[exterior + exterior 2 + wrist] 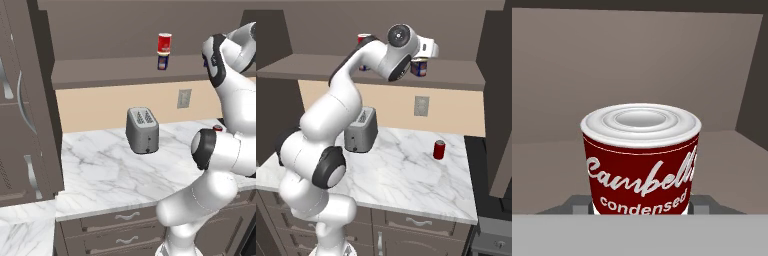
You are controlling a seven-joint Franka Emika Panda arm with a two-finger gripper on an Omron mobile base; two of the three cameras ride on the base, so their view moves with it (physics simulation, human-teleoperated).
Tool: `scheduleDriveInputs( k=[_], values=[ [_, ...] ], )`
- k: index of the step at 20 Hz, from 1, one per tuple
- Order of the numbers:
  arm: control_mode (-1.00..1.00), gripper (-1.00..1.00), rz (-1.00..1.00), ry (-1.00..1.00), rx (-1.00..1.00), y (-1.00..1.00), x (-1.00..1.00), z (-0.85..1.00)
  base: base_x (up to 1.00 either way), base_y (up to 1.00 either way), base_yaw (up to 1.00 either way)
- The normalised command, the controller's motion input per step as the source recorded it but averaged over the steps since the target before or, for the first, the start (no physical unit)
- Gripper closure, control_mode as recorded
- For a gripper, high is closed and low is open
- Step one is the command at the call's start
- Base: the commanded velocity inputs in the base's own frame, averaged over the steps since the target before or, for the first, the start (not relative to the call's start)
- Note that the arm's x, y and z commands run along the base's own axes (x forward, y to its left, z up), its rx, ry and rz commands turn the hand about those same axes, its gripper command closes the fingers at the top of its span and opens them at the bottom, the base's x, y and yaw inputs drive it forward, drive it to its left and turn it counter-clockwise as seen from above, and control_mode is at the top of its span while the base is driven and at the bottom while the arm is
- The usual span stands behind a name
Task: Stack two cans on top of the other two cans in the cabinet.
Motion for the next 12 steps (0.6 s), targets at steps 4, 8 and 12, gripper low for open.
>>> scheduleDriveInputs(
  k=[4,8,12],
  values=[
    [-1.00,1.00,0.01,0.00,0.00,-0.10,0.22,0.00,0.00,0.00,0.00],
    [-1.00,1.00,0.01,0.00,0.00,-0.10,0.20,0.00,0.00,0.00,0.00],
    [-1.00,1.00,0.00,0.00,0.00,-0.04,0.15,-0.01,0.00,0.00,0.00]
  ],
)
